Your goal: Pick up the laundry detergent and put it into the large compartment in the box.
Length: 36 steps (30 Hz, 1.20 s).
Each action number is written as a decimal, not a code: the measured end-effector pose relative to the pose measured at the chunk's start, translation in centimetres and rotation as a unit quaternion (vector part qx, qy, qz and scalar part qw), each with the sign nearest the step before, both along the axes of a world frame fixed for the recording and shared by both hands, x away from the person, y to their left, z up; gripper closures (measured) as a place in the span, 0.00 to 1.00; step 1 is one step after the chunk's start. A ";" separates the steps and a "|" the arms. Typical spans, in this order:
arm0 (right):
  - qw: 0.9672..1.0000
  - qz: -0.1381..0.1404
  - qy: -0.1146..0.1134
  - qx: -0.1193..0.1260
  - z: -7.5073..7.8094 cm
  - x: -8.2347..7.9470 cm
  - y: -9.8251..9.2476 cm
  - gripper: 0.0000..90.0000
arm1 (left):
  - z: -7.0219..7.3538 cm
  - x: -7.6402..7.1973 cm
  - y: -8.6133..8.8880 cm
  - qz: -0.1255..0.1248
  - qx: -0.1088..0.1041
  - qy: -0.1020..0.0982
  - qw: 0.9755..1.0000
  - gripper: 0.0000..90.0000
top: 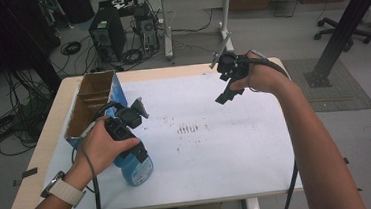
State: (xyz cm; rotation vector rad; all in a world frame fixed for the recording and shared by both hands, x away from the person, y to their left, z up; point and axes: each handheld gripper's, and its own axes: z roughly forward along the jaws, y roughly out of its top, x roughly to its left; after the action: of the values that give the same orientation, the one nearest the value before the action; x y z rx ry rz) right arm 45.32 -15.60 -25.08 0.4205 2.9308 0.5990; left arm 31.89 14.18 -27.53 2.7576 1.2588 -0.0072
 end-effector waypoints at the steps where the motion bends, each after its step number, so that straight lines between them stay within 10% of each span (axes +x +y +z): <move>1: 1.000 -0.001 0.001 0.000 0.0 0.0 0.0 0.10 | -0.1 0.0 0.0 0.000 0.001 0.000 1.000 0.14; 36: 1.000 -0.003 0.002 0.000 -0.1 0.0 -0.3 0.10 | -1.6 0.2 0.3 0.004 0.004 0.000 1.000 0.20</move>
State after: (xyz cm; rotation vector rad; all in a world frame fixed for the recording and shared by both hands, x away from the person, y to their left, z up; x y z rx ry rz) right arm 45.36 -15.93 -25.16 0.4308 2.9325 0.5977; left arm 32.10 14.48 -29.10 2.7594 1.2743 -0.0019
